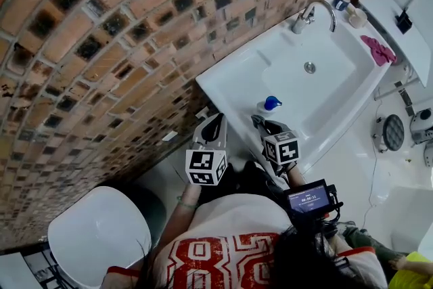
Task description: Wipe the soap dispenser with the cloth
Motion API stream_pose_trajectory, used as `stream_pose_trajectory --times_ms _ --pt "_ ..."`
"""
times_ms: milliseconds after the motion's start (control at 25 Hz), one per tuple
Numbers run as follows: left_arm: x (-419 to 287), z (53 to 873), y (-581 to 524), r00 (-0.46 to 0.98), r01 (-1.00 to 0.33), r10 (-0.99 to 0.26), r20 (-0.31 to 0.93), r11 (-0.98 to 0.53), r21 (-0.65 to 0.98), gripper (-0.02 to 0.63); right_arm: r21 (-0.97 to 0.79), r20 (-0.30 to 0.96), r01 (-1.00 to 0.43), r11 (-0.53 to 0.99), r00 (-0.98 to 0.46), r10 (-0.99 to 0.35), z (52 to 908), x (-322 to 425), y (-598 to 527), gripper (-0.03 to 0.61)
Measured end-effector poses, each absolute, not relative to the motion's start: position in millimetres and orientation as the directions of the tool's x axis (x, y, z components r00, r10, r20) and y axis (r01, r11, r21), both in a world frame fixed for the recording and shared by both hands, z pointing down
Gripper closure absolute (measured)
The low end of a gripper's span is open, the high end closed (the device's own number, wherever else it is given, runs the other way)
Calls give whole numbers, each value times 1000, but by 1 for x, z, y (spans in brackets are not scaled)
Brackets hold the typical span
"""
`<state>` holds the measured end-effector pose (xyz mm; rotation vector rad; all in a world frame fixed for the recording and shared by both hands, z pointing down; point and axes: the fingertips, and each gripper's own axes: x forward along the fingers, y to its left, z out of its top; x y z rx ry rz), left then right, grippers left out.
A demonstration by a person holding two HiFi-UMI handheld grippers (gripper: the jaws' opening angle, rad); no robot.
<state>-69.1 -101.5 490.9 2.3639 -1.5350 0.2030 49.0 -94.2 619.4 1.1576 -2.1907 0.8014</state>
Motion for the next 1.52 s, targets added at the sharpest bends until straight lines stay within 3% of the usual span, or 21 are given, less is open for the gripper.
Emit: stream_pose_trajectory --times_ms 1280,1520 --pt "-74 501 -104 416 -909 -851 319 -379 174 611 -242 749 -931 272 -358 -558 646 136 -100 532" --pt "-83 506 -102 397 -917 -857 329 -357 178 611 -230 656 -938 259 -346 -671 591 154 -123 531"
